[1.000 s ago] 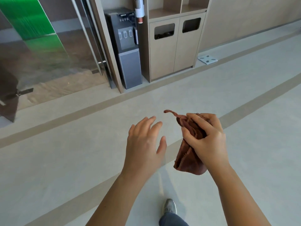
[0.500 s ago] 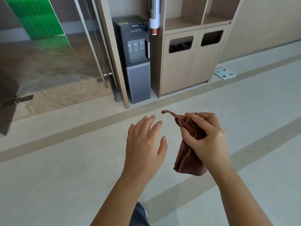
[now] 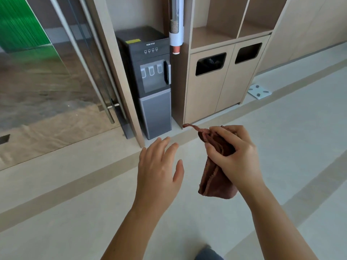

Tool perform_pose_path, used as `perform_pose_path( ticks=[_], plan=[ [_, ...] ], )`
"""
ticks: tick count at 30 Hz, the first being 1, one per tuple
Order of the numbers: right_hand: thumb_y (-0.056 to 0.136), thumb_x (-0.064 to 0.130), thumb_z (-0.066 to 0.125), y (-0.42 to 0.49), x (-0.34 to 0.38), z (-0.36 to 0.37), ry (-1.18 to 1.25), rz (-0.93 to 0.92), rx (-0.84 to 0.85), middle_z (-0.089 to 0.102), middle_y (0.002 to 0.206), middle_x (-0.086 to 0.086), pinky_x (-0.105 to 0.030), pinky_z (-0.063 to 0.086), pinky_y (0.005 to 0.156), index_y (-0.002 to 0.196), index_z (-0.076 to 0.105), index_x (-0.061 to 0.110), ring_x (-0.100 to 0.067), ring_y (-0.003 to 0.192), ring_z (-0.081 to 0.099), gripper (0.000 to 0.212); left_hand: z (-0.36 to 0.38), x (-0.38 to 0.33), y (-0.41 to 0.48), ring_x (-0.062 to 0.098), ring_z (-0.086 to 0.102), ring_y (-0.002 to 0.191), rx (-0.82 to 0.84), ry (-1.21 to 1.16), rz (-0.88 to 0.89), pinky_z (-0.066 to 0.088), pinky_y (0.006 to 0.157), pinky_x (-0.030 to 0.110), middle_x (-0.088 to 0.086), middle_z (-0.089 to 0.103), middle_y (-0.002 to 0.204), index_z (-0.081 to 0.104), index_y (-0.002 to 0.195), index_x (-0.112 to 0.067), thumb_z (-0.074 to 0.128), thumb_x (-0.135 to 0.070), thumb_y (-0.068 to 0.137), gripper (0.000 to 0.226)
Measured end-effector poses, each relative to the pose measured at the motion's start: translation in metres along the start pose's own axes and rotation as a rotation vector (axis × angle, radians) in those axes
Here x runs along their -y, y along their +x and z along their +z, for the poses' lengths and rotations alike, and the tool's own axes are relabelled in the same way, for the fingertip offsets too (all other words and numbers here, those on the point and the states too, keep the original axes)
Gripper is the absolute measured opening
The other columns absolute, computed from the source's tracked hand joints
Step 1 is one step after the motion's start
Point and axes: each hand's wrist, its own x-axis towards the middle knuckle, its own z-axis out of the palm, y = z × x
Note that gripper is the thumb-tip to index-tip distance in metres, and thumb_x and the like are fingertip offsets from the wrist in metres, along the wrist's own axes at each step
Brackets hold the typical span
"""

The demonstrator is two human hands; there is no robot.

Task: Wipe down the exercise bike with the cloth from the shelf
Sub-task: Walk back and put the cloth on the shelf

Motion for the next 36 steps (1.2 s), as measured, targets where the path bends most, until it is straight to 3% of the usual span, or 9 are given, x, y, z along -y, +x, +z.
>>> perform_pose_path(
  ticks=[6, 12, 22, 32, 36],
  plan=[
    [0.071, 0.02, 0.073, 0.116, -0.054, 0.028, 0.024, 0.008, -0.038, 0.052, 0.102, 0.008, 0.001, 0.036, 0.08, 0.106, 0.068, 0.026, 0.014, 0.091, 0.049, 0.036, 0.057, 0.014, 0.126, 0.038, 0.055, 0.111, -0.053, 0.001, 0.084, 0.039, 0.093, 0.06, 0.018, 0.062, 0.116, 0.063, 0.108, -0.002, 0.071, -0.009, 0.075, 0.035],
    [0.073, 0.024, 0.071, 0.263, -0.089, 0.039, 0.019, -0.054, -0.05, 0.053, 0.103, 0.006, 0.002, 0.036, 0.079, 0.106, 0.068, 0.029, 0.002, 0.091, 0.05, 0.034, 0.093, 0.005, 0.261, 0.038, 0.054, 0.112, -0.126, -0.012, 0.105, 0.043, 0.09, 0.061, 0.018, 0.061, 0.117, 0.062, 0.11, -0.001, 0.062, -0.015, 0.081, 0.033],
    [0.072, 0.024, 0.072, 0.409, -0.101, 0.102, 0.091, -0.162, 0.092, 0.054, 0.103, 0.007, 0.001, 0.037, 0.078, 0.107, 0.067, 0.028, 0.014, 0.091, 0.049, 0.036, 0.11, 0.047, 0.396, 0.033, 0.052, 0.117, -0.216, 0.044, 0.056, 0.041, 0.094, 0.059, 0.013, 0.061, 0.119, 0.063, 0.111, -0.005, 0.058, -0.02, 0.08, 0.035],
    [0.071, 0.025, 0.072, 0.557, -0.086, 0.197, 0.091, -0.223, 0.043, 0.054, 0.098, 0.008, 0.0, 0.036, 0.081, 0.106, 0.068, 0.029, 0.008, 0.092, 0.051, 0.036, 0.113, 0.137, 0.557, 0.034, 0.054, 0.114, -0.375, 0.089, 0.11, 0.037, 0.097, 0.058, 0.014, 0.061, 0.118, 0.063, 0.109, -0.005, 0.057, -0.021, 0.078, 0.035],
    [0.072, 0.024, 0.074, 0.615, -0.06, 0.237, 0.091, -0.275, 0.043, 0.054, 0.1, 0.007, 0.0, 0.036, 0.081, 0.107, 0.067, 0.029, 0.009, 0.092, 0.051, 0.036, 0.101, 0.177, 0.613, 0.033, 0.052, 0.117, -0.421, 0.091, 0.135, 0.029, 0.1, 0.05, 0.014, 0.061, 0.119, 0.063, 0.109, -0.006, 0.057, -0.021, 0.078, 0.035]
  ],
)
